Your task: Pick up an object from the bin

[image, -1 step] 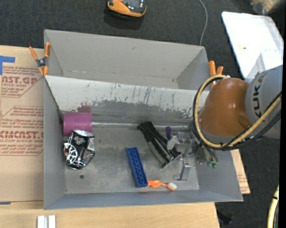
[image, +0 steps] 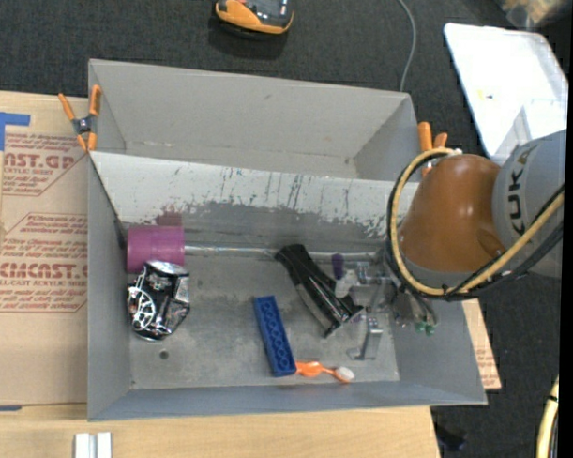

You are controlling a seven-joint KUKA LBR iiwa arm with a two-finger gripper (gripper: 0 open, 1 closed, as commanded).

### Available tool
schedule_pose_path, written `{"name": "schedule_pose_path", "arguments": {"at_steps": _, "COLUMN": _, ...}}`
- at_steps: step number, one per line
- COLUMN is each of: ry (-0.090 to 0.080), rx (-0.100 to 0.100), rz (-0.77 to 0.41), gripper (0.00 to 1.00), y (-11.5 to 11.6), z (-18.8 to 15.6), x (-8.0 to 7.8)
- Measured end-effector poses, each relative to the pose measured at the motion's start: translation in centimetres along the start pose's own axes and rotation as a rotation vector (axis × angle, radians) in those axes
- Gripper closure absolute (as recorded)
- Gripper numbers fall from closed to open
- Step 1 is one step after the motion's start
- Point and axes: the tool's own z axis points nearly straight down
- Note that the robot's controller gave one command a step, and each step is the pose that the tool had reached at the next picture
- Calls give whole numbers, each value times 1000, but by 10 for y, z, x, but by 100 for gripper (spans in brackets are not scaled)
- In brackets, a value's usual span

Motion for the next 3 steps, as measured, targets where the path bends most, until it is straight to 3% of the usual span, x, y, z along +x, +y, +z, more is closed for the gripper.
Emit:
{"name": "schedule_pose_path", "arguments": {"at_steps": 1, "ry": -8, "rx": 0, "rz": 134, "gripper": 0, "y": 22, "z": 39, "x": -51}}
{"name": "schedule_pose_path", "arguments": {"at_steps": 2, "ry": -2, "rx": -1, "rz": 426, "gripper": 0, "y": 34, "z": 31, "x": -65}}
{"name": "schedule_pose_path", "arguments": {"at_steps": 3, "ry": -8, "rx": -2, "rz": 282, "gripper": 0, "y": 52, "z": 38, "x": -79}}
